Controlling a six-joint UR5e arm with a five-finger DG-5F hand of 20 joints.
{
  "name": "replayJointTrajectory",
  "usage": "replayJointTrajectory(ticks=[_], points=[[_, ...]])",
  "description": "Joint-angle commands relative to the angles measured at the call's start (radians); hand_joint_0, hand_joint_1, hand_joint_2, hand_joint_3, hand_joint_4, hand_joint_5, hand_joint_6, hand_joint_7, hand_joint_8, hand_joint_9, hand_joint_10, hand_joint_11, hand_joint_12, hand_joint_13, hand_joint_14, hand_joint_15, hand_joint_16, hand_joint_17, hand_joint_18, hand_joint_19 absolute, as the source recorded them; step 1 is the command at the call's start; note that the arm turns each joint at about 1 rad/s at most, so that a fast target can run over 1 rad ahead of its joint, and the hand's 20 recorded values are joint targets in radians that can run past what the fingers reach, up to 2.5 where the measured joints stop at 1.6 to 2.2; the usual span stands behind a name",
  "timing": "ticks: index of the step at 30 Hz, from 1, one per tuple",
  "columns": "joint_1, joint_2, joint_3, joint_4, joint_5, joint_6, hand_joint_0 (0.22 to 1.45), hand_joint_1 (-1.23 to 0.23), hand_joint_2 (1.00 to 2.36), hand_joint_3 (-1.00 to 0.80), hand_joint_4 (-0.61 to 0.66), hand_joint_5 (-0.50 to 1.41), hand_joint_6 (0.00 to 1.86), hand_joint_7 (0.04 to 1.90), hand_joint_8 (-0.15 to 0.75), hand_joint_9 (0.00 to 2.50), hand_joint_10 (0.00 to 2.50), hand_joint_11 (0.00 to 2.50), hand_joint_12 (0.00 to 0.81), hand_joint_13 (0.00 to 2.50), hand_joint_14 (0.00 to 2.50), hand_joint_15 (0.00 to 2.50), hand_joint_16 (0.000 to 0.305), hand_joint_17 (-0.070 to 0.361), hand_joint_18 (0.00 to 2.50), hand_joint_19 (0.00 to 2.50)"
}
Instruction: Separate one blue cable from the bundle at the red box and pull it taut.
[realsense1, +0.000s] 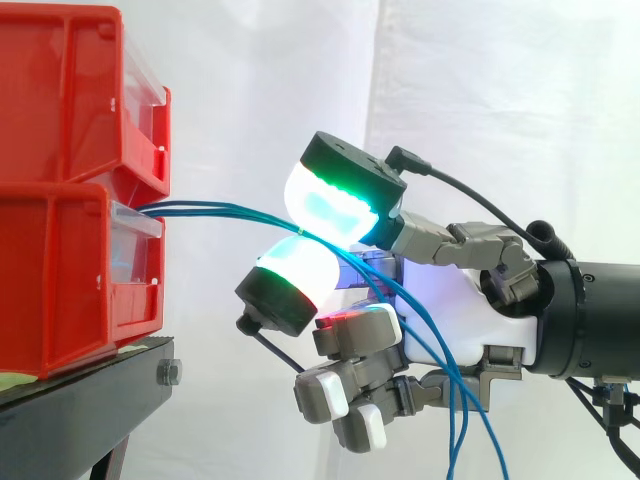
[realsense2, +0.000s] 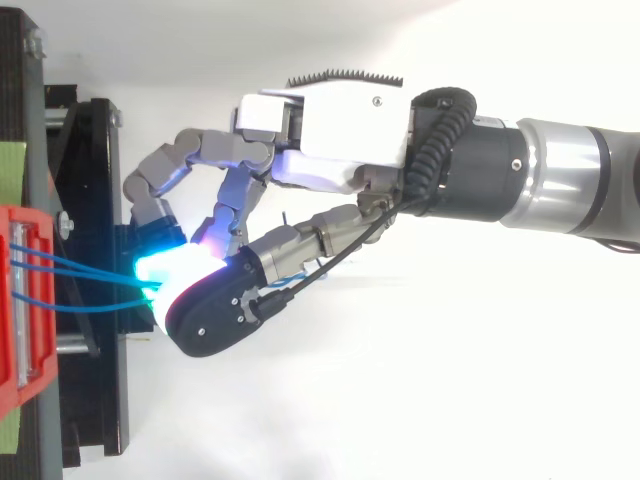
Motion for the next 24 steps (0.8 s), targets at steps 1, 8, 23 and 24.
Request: replayJointTrajectory(ticks=[1,8,23,24], points=[[0.001,0.0,0.001,0.0,0.0,0.0,0.82,-0.94,1.02,-0.24,-0.04,-0.14,0.93,1.55,0.288,1.25,0.03,1.22,0.383,1.03,0.03,0.85,0.046,0.104,0.9,0.91],[-0.001,0.0,0.001,0.0,-0.003,-0.002,0.86,-0.89,1.0,-0.5,-0.17,-0.15,0.96,1.44,0.263,1.24,0.03,1.22,0.377,1.01,0.03,0.83,0.046,0.103,0.87,0.88],[0.001,0.0,-0.001,0.0,-0.003,-0.003,0.72,-0.99,1.0,-0.5,-0.04,-0.15,0.94,1.18,0.272,1.2,0.03,1.22,0.384,0.98,0.03,0.83,0.047,0.106,0.89,0.82],[0.001,0.0,-0.001,0.0,-0.003,-0.003,0.71,-1.0,1.0,-0.5,-0.03,-0.15,0.94,1.19,0.277,1.2,0.03,1.22,0.386,0.98,0.03,0.83,0.048,0.107,0.89,0.82]])
